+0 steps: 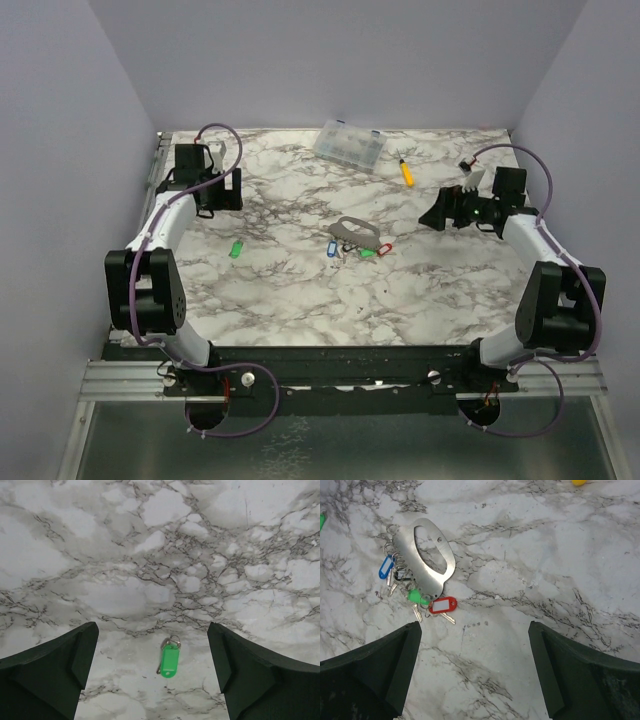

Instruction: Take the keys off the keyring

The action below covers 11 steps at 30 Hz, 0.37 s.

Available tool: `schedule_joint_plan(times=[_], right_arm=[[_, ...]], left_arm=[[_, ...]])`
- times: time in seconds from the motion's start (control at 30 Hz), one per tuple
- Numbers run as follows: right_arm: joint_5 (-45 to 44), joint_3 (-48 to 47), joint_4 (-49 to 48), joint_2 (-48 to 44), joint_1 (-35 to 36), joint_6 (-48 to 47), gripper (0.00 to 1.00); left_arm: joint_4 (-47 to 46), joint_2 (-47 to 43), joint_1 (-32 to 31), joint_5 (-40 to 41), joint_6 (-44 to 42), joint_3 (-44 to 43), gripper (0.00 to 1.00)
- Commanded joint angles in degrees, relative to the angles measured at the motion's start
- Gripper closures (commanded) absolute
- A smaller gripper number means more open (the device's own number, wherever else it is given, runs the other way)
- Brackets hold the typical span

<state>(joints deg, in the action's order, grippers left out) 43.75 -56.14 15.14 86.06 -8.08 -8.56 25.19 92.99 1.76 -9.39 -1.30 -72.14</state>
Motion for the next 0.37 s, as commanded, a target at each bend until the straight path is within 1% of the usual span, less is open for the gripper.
schedule_joint_plan(times=[0.0, 0.23, 0.33], right_arm=[[-1.2, 0.4, -3.5, 0.2, 0.0, 0.4, 0.0], [1.6, 0.6, -3.5, 1.1, 0.0, -0.5, 0.0], [1.6, 0.7, -3.5, 0.7, 0.0, -0.6, 0.0]], left_arm=[[-1.2, -2.5, 0.2, 1.0, -0.6, 5.7, 0.01], [-2.6, -4.3, 0.2, 2.1, -0.1, 8.1, 0.01], [-3.1, -4.6, 0.3, 0.7, -1.6, 8.9, 0.01]])
